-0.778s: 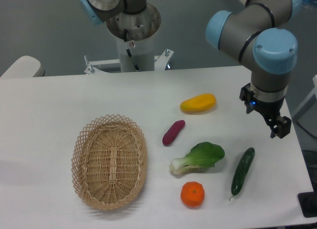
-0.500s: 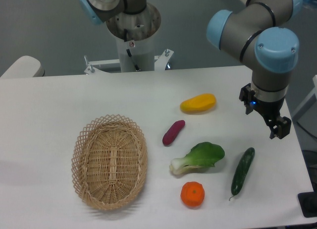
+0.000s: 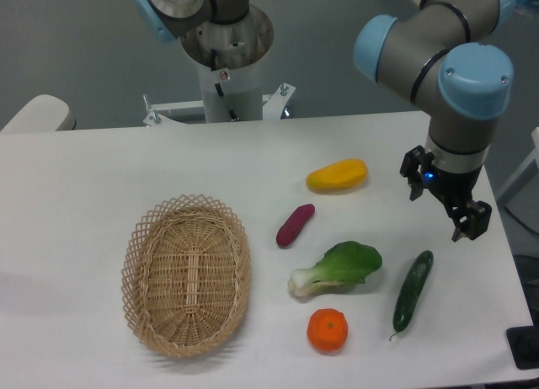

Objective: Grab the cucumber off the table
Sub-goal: 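Open the gripper above the green cucumber, then lower the open gripper down onto the green cucumber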

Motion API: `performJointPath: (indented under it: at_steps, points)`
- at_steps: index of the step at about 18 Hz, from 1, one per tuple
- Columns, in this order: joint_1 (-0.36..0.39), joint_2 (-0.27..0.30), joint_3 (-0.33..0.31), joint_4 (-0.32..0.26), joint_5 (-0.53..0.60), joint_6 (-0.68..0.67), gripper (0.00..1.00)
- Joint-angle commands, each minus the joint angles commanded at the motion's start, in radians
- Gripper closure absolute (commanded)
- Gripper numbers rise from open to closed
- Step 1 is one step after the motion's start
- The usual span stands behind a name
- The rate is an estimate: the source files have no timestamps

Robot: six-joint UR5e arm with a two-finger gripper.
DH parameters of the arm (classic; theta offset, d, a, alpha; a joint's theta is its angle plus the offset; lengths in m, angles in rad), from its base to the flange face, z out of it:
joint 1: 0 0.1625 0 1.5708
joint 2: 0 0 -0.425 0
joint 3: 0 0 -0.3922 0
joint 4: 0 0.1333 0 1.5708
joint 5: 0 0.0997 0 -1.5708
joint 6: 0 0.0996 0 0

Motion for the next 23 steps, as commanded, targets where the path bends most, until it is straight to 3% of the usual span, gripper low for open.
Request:
performJointPath:
  at_steps: [5, 9, 18, 23]
  points:
    - [-0.041, -0.008, -0.049, 0.078, -0.006, -0.135, 0.0]
    - [-0.078, -0.037, -0.058, 0.078, -0.006, -0.304, 0.0]
    - [-0.1, -0.072, -0.084, 0.084, -0.02, -0.416, 0.0]
    - [-0.052, -0.176, -0.019, 0.215, -0.02, -0.488, 0.0]
